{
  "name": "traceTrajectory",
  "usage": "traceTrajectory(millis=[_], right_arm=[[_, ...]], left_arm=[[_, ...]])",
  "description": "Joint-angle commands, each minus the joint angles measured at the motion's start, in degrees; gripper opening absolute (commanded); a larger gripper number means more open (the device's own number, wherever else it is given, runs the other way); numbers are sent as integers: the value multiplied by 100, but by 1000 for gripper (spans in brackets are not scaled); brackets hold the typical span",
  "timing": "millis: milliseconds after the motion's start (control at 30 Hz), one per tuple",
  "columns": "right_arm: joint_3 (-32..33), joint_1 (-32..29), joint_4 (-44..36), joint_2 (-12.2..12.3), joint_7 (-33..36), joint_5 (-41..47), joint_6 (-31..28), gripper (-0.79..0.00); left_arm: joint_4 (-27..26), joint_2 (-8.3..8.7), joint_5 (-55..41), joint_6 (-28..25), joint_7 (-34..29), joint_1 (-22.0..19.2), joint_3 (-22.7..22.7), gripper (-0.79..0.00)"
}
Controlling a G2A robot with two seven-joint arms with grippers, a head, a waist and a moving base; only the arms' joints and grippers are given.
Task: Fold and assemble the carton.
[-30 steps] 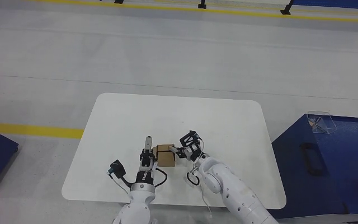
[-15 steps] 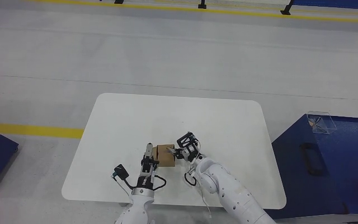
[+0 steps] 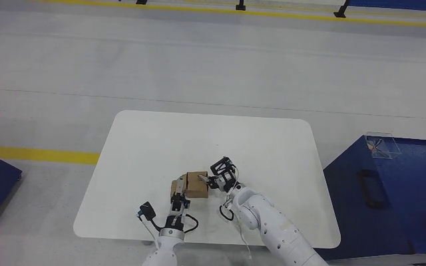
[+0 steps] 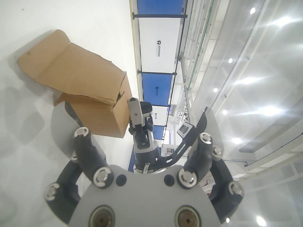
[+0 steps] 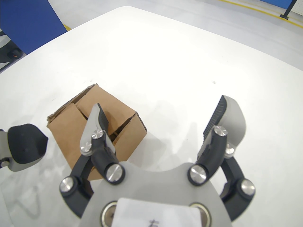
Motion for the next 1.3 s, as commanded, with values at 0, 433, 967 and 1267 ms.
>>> traceTrajectory(millis=[0, 433, 967, 1267], right_arm=[[0, 0, 0, 0, 0, 0, 0, 0], [0, 0, 0, 0, 0, 0, 0, 0], [132, -144, -206, 11, 170, -89, 32, 0], [214, -192, -232, 0, 249, -278, 43, 0]], left_arm=[[64, -12, -163, -91, 20, -12, -16, 0], [695, -86, -1219, -698, -130, -219, -175, 0], [1533, -208, -1235, -1422, 192, -667, -122, 0], [1773, -263, -1213, -1876, 303, -770, -136, 0]])
